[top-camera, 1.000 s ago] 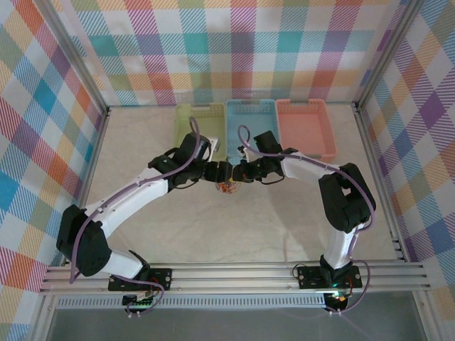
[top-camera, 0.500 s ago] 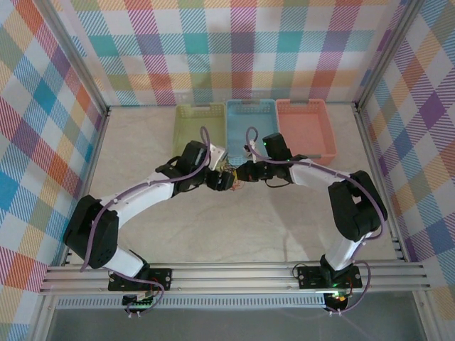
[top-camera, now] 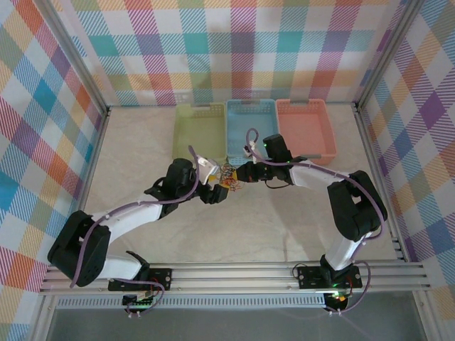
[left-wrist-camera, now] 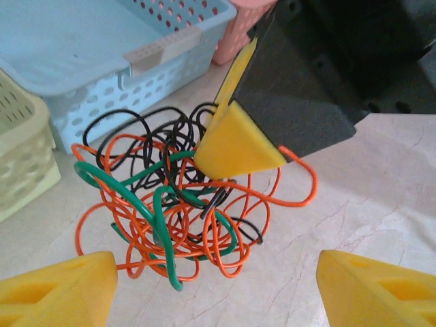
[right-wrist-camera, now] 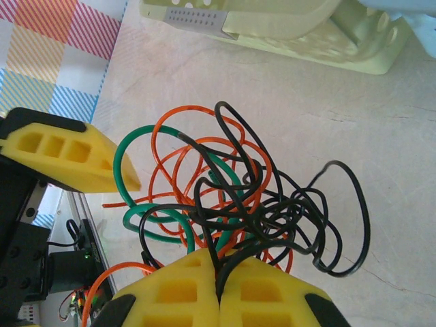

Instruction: Untangle the cables

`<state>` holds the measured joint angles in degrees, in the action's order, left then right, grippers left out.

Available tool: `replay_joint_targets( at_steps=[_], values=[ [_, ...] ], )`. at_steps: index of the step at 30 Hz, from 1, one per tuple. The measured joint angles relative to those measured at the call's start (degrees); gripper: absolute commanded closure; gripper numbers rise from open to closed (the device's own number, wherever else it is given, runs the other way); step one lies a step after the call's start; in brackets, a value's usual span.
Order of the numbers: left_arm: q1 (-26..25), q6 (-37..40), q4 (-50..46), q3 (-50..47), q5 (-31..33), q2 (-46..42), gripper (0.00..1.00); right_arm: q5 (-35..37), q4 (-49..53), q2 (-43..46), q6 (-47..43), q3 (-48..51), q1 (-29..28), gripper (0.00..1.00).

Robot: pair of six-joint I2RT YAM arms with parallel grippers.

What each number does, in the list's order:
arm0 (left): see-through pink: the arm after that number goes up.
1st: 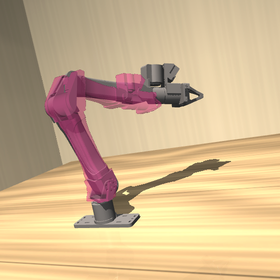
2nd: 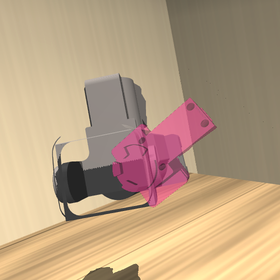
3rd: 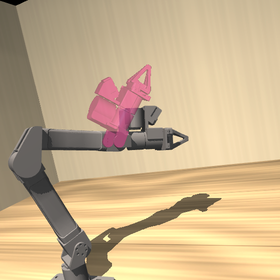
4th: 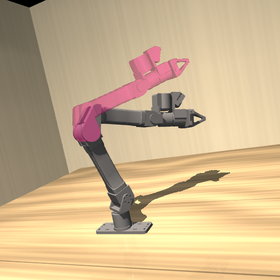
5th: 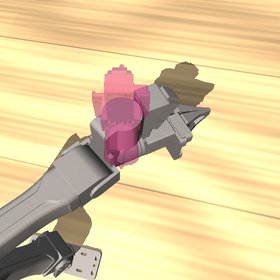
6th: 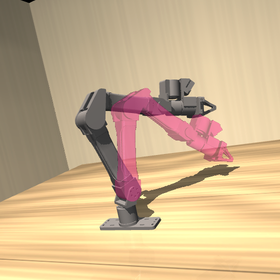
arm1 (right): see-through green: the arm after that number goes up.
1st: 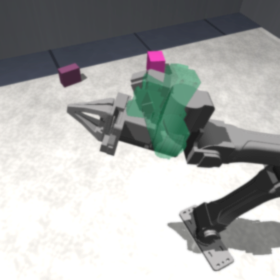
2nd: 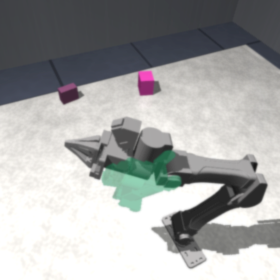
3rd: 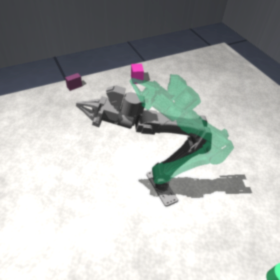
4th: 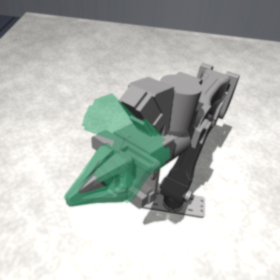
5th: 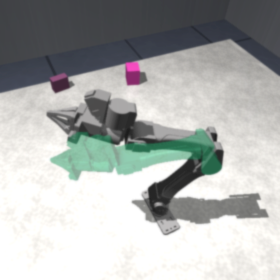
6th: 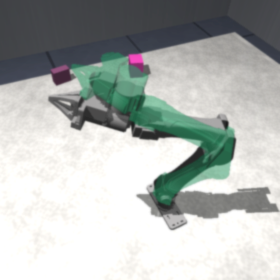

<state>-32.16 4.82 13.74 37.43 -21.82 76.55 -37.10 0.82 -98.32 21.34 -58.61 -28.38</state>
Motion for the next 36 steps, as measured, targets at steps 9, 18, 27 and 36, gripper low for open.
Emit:
replay_joint_targets(
  at_steps=[9, 18, 27, 36],
  values=[
    [-0.39, -6.78, -6.99, 9.46, 1.84, -0.13, 0.29, 0.0, -1.01, 0.0, 0.02, 0.0, 0.04, 0.98],
    [-2.01, -15.69, -20.7, 18.25, 6.51, 4.46, 0.42, 0.02, -1.25, 0.0, 0.02, 0.0, 0.2, 0.98],
    [-4.92, -33.97, -28.87, 21.49, 7.19, 8.59, 0.43, 0.24, -1.27, 0.0, 0.02, 0.0, 0.2, 0.98],
    [-6.08, -42.03, -31.23, 22.93, 8.61, 10.69, 0.49, 0.44, -1.44, 0.0, 0.02, 0.02, 0.22, 0.98]
  ],
)
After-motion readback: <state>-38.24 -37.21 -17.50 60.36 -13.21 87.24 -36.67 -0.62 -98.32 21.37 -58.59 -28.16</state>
